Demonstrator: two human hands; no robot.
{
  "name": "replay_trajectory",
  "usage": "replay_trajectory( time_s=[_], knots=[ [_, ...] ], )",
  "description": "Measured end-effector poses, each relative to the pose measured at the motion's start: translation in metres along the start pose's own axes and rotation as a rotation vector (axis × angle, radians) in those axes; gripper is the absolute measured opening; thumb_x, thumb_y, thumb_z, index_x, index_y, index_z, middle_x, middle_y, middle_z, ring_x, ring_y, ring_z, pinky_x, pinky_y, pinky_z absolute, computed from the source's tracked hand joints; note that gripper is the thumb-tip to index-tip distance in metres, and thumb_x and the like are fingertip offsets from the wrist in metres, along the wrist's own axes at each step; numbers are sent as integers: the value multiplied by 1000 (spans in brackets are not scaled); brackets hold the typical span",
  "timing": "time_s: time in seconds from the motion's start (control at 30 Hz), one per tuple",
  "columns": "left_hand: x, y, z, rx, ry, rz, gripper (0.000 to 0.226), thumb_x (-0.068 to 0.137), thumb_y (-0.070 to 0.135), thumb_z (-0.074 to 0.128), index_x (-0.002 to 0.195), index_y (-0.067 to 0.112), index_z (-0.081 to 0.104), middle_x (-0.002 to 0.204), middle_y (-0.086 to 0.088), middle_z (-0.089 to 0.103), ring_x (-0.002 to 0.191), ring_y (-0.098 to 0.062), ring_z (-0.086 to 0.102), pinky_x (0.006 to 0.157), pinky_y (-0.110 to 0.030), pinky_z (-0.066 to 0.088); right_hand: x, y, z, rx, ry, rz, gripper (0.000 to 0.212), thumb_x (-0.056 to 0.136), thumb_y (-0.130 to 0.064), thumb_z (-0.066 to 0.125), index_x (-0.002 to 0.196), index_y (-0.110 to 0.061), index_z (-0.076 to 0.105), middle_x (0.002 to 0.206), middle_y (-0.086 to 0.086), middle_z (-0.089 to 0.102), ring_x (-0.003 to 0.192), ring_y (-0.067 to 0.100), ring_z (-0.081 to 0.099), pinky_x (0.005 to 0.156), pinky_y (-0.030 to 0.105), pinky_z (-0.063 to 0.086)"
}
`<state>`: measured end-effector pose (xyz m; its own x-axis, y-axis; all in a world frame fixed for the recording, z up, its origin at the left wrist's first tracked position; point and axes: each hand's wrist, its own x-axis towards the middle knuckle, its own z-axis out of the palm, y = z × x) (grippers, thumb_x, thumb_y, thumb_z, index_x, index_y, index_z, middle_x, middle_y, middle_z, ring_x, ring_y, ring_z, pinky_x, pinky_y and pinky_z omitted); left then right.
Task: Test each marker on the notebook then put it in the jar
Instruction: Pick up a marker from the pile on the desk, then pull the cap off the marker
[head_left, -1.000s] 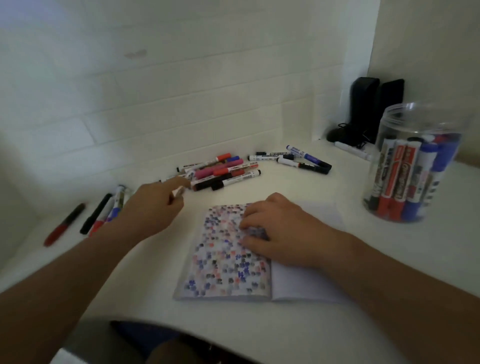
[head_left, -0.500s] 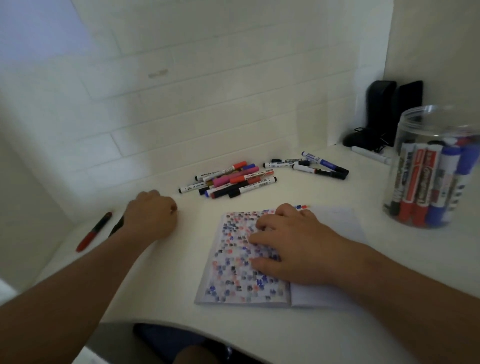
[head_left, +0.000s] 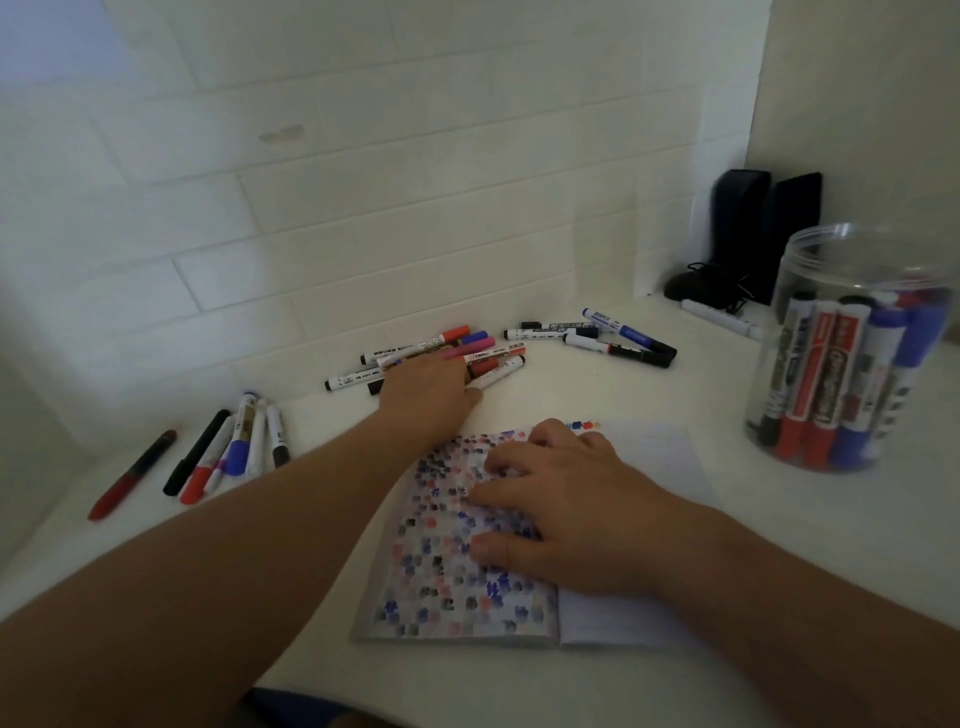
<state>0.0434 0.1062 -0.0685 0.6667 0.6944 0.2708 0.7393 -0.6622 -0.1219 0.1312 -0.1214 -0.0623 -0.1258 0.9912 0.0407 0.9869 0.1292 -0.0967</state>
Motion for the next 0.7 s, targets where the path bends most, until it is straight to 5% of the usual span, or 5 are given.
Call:
replay_trajectory(
  time_s=[0.13, 0.33, 0.47, 0.6, 0.7],
  knots=[
    [-3, 15, -11, -66, 61, 47, 31, 107, 41, 41, 112, 17, 59, 106, -5, 66, 90, -25, 63, 80, -44, 53, 3, 4, 3, 32, 44, -34, 67, 93, -79, 25, 142, -44, 55, 145, -15, 50, 131, 16, 38, 107, 46, 36],
    [-24, 82, -48, -1129, 27, 122, 12, 109, 37, 40, 112, 28, 47, 81, -1, 57, 62, -17, 49, 59, -39, 43, 2, 32, -2, 679, 432, 230, 59, 93, -64, 57, 73, -10, 69, 67, 8, 62, 57, 11, 54, 60, 32, 49],
    [-35, 96, -46, -1251, -57, 285, 20, 110, 40, 38, 122, 38, 54, 75, 4, 48, 61, -11, 42, 59, -36, 42, -3, 71, -18, 1001, 803, 556, 64, 89, -66, 64, 89, -2, 63, 69, 13, 65, 53, 10, 54, 55, 29, 47],
    [-39, 100, -39, -1079, -15, 417, 27, 109, 39, 39, 133, 39, 53, 73, 18, 56, 63, -1, 52, 59, -14, 40, -7, 85, -19, 1260, 733, 482, 32, 95, -50, 67, 106, -21, 63, 71, 8, 56, 55, 14, 46, 46, 25, 38],
    [-40, 99, -27, -970, -23, 492, 35, 109, 40, 40, 143, 40, 48, 87, 18, 68, 70, -2, 61, 65, -18, 46, -4, 79, -14, 1254, 664, 330, 40, 92, -49, 63, 116, -18, 68, 66, 4, 51, 57, 11, 46, 48, 24, 37]
  ],
)
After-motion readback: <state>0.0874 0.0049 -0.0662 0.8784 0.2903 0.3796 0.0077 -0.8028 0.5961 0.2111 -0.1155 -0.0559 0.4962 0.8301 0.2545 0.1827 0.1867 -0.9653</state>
